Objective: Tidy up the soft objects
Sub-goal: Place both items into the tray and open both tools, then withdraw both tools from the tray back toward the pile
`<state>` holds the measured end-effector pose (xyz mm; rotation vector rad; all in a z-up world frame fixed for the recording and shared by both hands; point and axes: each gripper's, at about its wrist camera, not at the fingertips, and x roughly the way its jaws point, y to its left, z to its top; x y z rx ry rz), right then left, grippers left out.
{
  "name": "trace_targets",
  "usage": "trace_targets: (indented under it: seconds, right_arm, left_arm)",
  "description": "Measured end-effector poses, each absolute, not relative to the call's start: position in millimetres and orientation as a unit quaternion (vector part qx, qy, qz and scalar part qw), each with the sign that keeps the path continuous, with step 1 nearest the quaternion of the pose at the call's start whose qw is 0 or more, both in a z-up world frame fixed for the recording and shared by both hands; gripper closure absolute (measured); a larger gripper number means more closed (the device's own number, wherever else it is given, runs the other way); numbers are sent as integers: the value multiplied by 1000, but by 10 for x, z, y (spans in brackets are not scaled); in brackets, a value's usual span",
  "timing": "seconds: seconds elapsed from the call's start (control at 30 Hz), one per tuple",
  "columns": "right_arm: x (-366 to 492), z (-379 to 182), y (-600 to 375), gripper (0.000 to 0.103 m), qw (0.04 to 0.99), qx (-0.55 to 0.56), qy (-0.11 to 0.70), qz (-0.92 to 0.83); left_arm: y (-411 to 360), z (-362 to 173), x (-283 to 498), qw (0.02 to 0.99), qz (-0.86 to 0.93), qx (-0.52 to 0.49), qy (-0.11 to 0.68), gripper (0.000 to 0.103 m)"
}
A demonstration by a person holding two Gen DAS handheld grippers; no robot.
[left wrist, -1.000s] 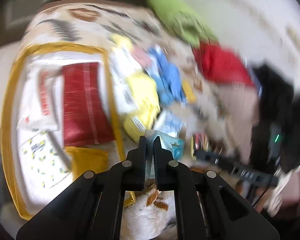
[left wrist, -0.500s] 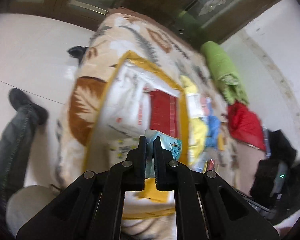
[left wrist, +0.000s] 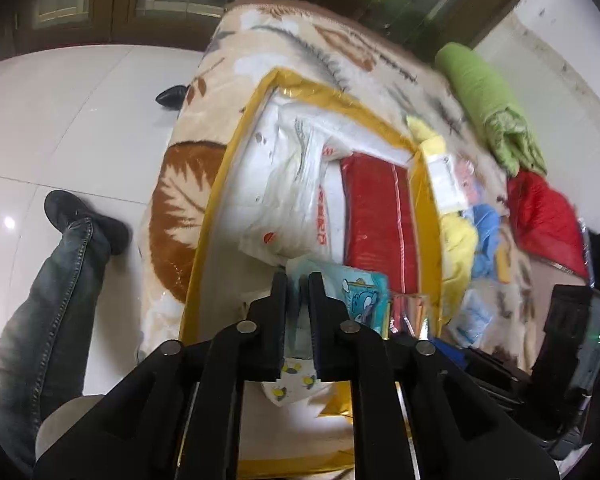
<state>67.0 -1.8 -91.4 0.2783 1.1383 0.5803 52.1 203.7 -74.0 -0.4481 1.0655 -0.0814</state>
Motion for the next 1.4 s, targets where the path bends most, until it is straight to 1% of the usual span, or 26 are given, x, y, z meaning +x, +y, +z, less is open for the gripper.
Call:
trace_targets:
  seconds: [0.07,0.1,0.13,0.17,0.23,0.27,0.37,0.43,0.53,0.67,0.83,1.07,1.1,1.13,1.17,1.3,1.37,1.4]
  right_arm:
    - [626,-885,-65,71,792,137,525,279]
    - [593,-853,-92,68,792,140,522,285]
    - [543,-801,-137,54,795,147,509,295]
    - [510,-768,-163,37,802,151,498,294]
    - [429,-691,-263,36,810,161,480,296]
    - [383,-657,-324,36,811,166,475,300]
    - [238,-589,-557,36,819,173,465,289]
    - [185,-578,-699,36,828,169,462,269]
    - [103,-641,-1097,36,833,192,461,238]
    - [45,-724,-1545,36,825,234,467,215]
    - [130,-818,-1815,36,817,260,480,188]
    - [464,-1029,-1794,37,799,279,505,170]
    - [516,-1060,-1781,38,796,282,510,165]
    - [569,-1095,-1775,44,792,286,515,158]
    - [633,-1137,-1769,47,787,293,521,153]
    - [758,-1231,-1704,55,784,293,530,138]
    - [774,-1226,-1683,70,790,280,530,129]
    - [779,-1231,-1677,75,792,275,531,124]
  left_arm:
    - [2069,-761,516,833,-49,-225,503,79]
    - [2090,-752,505,834,-52,-230,499,77]
    - [2120,-732,477,838,-54,-235,490,72]
    - [2155,-713,446,840,-53,-241,483,62]
    - [2224,-663,363,846,-48,-257,465,52]
    - [2253,-626,308,851,-48,-263,452,49]
    - [2279,-544,195,863,-51,-264,428,47]
    - [2202,-475,139,871,-56,-244,423,47]
    - [1953,-349,50,884,-68,-197,419,47]
    - [1523,-265,42,873,-116,-185,435,47]
    - [971,-169,194,867,-165,-147,447,47]
    - [693,-244,379,860,-171,-130,462,47]
    - [674,-254,400,860,-171,-129,464,47]
    - [649,-265,427,858,-172,-128,466,47]
    - [626,-274,468,856,-173,-125,470,47]
    - [527,-290,616,855,-168,-112,478,47]
    - [453,-313,722,852,-165,-103,485,47]
    - [407,-333,794,849,-166,-101,491,47]
